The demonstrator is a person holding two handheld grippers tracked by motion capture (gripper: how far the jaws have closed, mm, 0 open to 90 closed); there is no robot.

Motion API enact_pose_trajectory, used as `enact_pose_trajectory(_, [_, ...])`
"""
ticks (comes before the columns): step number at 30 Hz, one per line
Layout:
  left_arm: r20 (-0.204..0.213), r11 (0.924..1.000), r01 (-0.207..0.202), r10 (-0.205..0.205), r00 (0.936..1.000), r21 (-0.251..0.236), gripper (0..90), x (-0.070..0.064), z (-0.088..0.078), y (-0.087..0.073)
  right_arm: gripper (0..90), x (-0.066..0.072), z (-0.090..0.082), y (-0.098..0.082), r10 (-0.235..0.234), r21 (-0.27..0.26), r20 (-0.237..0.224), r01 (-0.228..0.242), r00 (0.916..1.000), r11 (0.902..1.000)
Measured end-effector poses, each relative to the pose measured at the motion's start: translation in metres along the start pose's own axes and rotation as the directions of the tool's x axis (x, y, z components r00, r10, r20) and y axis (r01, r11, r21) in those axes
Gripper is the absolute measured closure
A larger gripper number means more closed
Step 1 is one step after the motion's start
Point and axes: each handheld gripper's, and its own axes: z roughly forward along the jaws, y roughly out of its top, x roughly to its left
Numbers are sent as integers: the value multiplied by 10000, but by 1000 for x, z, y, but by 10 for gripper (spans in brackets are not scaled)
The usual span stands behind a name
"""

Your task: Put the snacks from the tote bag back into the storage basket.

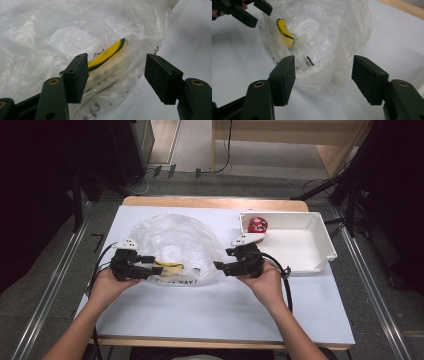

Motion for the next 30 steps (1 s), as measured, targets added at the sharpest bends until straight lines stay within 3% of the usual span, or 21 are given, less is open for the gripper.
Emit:
enact_pose_trajectory(10, [145,9999,-125,124,9998,37,366,-6,2,0,377,16,17,-8,-317,111,-179,319,9993,9994])
enact_pose_trajectory(30, [314,9994,-273,267,9992,202,367,-10,10,-1,378,24,45,-20,-276,511,-252,289,9993,9983])
